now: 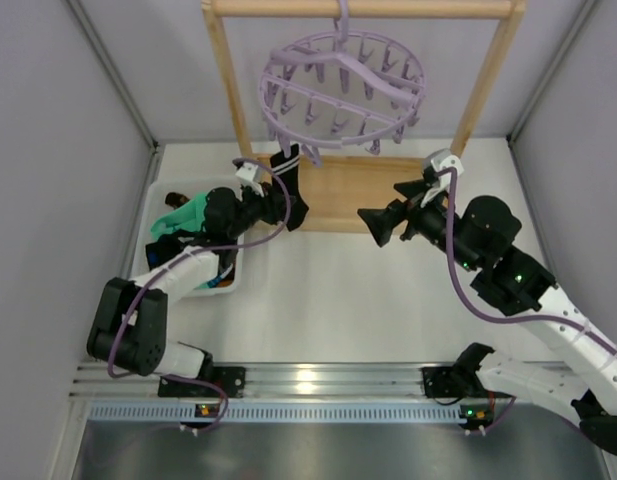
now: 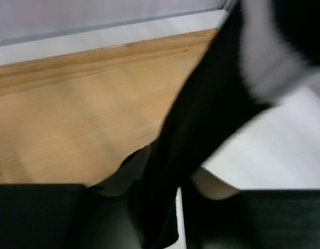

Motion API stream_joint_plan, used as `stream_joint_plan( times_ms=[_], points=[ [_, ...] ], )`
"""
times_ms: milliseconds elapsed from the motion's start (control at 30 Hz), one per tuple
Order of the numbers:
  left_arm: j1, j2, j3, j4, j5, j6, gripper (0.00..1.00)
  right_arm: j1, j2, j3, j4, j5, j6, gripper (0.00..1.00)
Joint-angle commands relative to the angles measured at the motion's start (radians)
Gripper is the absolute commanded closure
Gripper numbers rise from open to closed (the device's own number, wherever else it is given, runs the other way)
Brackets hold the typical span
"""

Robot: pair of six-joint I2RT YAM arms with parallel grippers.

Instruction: Remove the socks clipped to the hanger

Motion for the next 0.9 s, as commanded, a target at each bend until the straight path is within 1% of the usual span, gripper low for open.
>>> stream_joint_plan(
  times_ms=[0,33,67,133,167,233,267,300,333,367,400,433,467,533,600,700,733,767,800,867],
  points=[
    [-0.073,-0.057,-0.001,0.132,-0.061,0.034,0.85,-0.011,-0.012,-0.013,0.122,-0.068,0.040,0.04],
    [-0.094,-0.070,-0.016,0.132,-0.130,0.038,0.95,-0.011,-0.008,-0.016,0.133,-0.072,0.048,0.04],
    [-0.140,-0.080,-0.021,0.132,-0.176,0.043,1.00,-0.011,-0.003,-0.017,0.143,-0.070,0.065,0.04],
    [-0.196,-0.108,-0.036,0.132,-0.321,0.040,1.00,-0.009,0.027,-0.001,0.144,-0.066,0.085,0.05],
    [-0.244,-0.114,-0.036,0.132,-0.383,0.035,1.00,-0.011,0.053,0.027,0.140,-0.066,0.108,0.06],
    [-0.292,-0.125,-0.038,0.131,-0.472,0.018,1.00,-0.009,0.079,0.064,0.121,-0.073,0.128,0.09],
    [-0.340,-0.123,-0.032,0.129,-0.580,0.012,1.00,-0.008,0.107,0.108,0.110,-0.073,0.140,0.09],
    [-0.366,-0.116,-0.027,0.129,-0.612,0.014,1.00,-0.003,0.122,0.136,0.092,-0.053,0.145,0.10],
    [-0.387,-0.110,-0.022,0.129,-0.659,0.024,1.00,0.000,0.138,0.166,0.049,-0.046,0.149,0.10],
    [-0.442,-0.102,-0.010,0.129,-0.748,0.040,1.00,0.005,0.176,0.232,0.017,-0.046,0.149,0.11],
    [-0.473,-0.079,-0.002,0.129,-0.805,0.085,1.00,0.009,0.194,0.266,-0.010,0.006,0.148,0.12],
    [-0.539,-0.064,0.008,0.129,-0.855,0.112,1.00,0.014,0.214,0.295,-0.055,0.020,0.146,0.12],
    [-0.568,-0.045,0.030,0.129,-0.953,0.136,1.00,0.021,0.246,0.349,-0.077,0.046,0.145,0.13],
    [-0.636,0.008,0.051,0.129,-1.001,0.185,1.00,0.029,0.280,0.398,-0.112,0.065,0.142,0.14],
    [-0.667,0.036,0.079,0.129,-1.053,0.221,1.00,0.052,0.331,0.467,-0.163,0.097,0.126,0.15],
    [-0.710,0.093,0.108,0.128,-1.071,0.262,1.00,0.104,0.409,0.579,-0.247,0.157,0.088,0.16],
    [-0.739,0.105,0.134,0.128,-1.110,0.312,1.00,0.116,0.438,0.620,-0.281,0.167,0.077,0.16],
    [-0.753,0.132,0.148,0.128,-1.130,0.336,1.00,0.129,0.505,0.726,-0.333,0.189,0.056,0.16],
    [-0.769,0.145,0.162,0.128,-1.156,0.357,1.00,0.153,0.541,0.780,-0.423,0.267,0.041,0.17],
    [-0.805,0.177,0.203,0.128,-1.210,0.405,1.00,0.196,0.622,0.905,-0.510,0.356,0.013,0.17]
  ],
)
